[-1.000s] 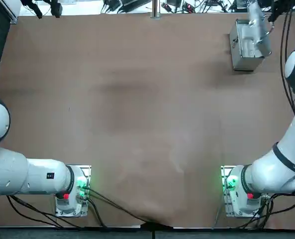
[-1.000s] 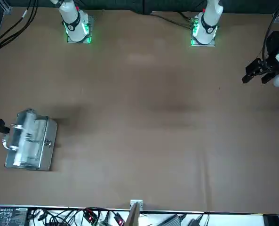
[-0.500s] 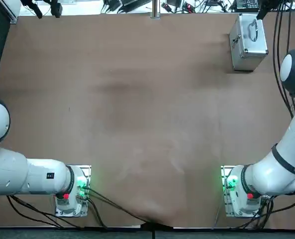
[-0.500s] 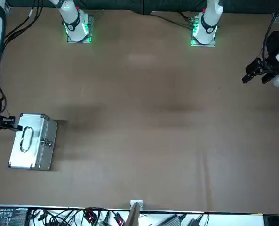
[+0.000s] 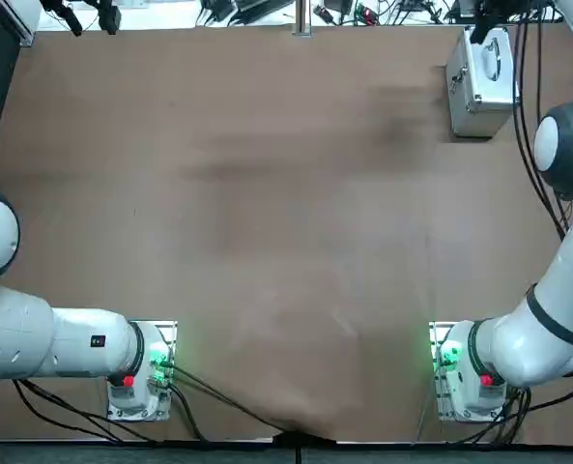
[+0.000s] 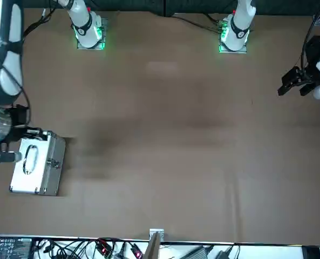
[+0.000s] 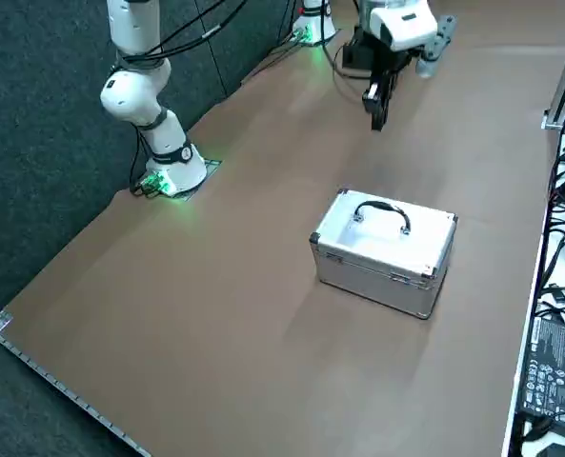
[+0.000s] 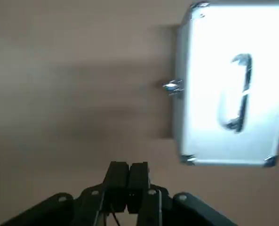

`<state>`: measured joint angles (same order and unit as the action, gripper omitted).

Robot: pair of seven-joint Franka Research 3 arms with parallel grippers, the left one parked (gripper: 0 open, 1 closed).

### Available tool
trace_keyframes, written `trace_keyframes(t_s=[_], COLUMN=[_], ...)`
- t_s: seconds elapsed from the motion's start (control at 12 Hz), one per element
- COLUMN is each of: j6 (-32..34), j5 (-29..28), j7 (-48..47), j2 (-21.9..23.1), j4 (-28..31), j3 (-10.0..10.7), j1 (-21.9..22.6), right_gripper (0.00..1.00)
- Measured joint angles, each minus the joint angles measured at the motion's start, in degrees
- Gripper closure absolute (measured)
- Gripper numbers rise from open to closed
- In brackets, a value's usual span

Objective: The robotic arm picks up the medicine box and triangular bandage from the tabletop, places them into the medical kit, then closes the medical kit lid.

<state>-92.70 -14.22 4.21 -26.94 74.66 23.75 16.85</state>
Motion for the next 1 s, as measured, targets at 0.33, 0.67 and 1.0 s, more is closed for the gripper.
trace_keyframes(t_s=[0.33,0.67,1.0], j6=[1.0,5.3,8.6], j5=[0.1,0.3,5.1], j7=[-11.8,-13.6,-13.5], j2=[4.0,9.7,16.3], j4=[2.9,3.9,5.1], j3=[0.0,0.2,0.4], j1=[6.3,7.8,7.6], right_gripper=[0.96,0.92,0.57])
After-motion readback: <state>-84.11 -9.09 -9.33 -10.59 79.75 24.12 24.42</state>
